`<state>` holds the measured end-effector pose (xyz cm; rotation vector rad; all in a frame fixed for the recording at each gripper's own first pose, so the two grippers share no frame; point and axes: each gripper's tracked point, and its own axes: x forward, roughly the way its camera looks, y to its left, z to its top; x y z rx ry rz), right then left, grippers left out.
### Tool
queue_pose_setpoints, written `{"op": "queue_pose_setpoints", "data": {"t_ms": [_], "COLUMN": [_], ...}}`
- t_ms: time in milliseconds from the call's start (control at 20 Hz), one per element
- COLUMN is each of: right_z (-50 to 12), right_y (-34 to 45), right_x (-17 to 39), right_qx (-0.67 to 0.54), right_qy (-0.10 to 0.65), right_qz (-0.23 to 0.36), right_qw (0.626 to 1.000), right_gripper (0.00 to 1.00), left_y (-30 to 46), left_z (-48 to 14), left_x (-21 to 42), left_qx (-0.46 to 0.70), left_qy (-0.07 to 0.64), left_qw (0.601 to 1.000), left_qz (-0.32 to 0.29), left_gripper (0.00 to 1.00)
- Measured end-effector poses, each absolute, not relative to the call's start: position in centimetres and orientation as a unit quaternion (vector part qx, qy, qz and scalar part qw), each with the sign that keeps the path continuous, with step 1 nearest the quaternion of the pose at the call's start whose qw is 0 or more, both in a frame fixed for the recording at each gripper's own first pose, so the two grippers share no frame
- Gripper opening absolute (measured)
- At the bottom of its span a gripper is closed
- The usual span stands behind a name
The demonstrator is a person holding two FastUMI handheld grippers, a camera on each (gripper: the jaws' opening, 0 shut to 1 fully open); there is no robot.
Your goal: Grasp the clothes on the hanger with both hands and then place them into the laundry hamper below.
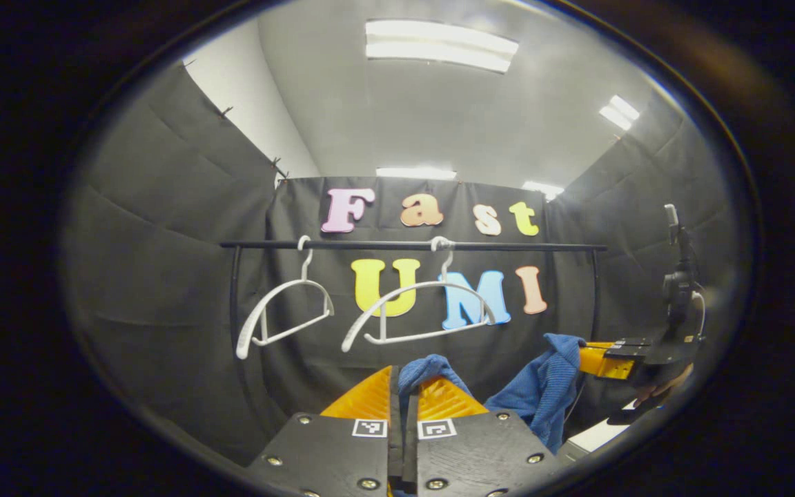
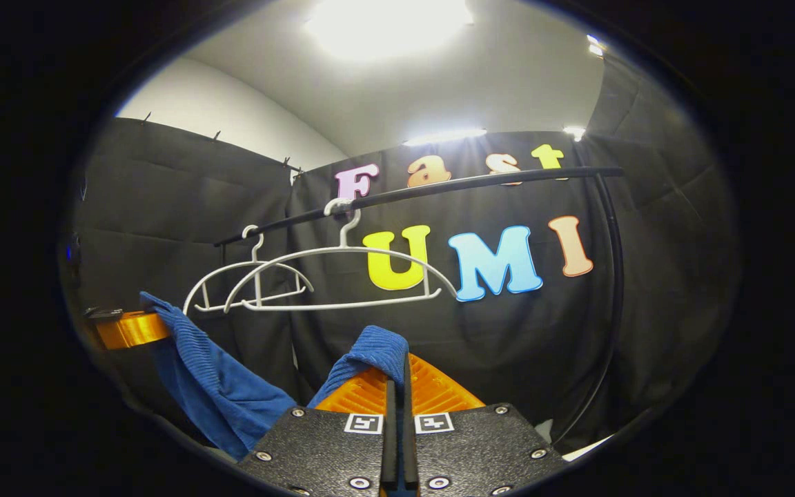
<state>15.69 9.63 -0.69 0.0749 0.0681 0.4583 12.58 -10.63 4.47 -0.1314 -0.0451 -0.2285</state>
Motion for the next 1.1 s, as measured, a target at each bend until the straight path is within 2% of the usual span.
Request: {"op": "queue_pose_setpoints", "data": {"t_ms": [200,450,500,550,600,950,1000,1050,1100], "right_z": [-2.9,-8.5,-9.8,-11.1,-12.3,-20.5,-21.5,-22.5,-23.3], "right_y": [11.1,11.3,11.2,11.0,10.8,10.1,10.0,9.7,9.5], "right_x": [13.0,10.6,10.1,9.7,9.5,7.7,7.5,7.2,6.8], "right_qx": [0.028,0.03,0.034,0.034,0.033,0.001,-0.006,-0.011,-0.016], "right_qy": [0.054,0.113,0.127,0.142,0.155,0.24,0.249,0.26,0.27], "right_qz": [0.24,0.237,0.235,0.231,0.229,0.222,0.221,0.221,0.221], "right_qw": [0.969,0.965,0.963,0.962,0.961,0.945,0.943,0.94,0.937], "right_gripper": [0.02,0.02,0.02,0.02,0.02,0.04,0.04,0.04,0.04], "left_y": [-12.5,-15.0,-15.2,-15.4,-15.7,-16.2,-16.0,-15.7,-15.3], "left_z": [2.2,-3.4,-4.9,-6.3,-7.8,-17.3,-18.6,-19.8,-21.3], "left_x": [11.0,9.6,9.3,8.9,8.4,7.2,6.8,6.8,6.8], "left_qx": [-0.076,-0.07,-0.068,-0.067,-0.064,-0.05,-0.051,-0.049,-0.046], "left_qy": [-0.006,0.048,0.06,0.071,0.084,0.173,0.186,0.2,0.213], "left_qw": [0.988,0.984,0.983,0.983,0.982,0.973,0.971,0.969,0.967], "left_qz": [-0.137,-0.158,-0.157,-0.158,-0.158,-0.144,-0.139,-0.134,-0.13], "left_gripper": [0.01,0.01,0.01,0.05,0.01,0.01,0.05,0.01,0.05]}}
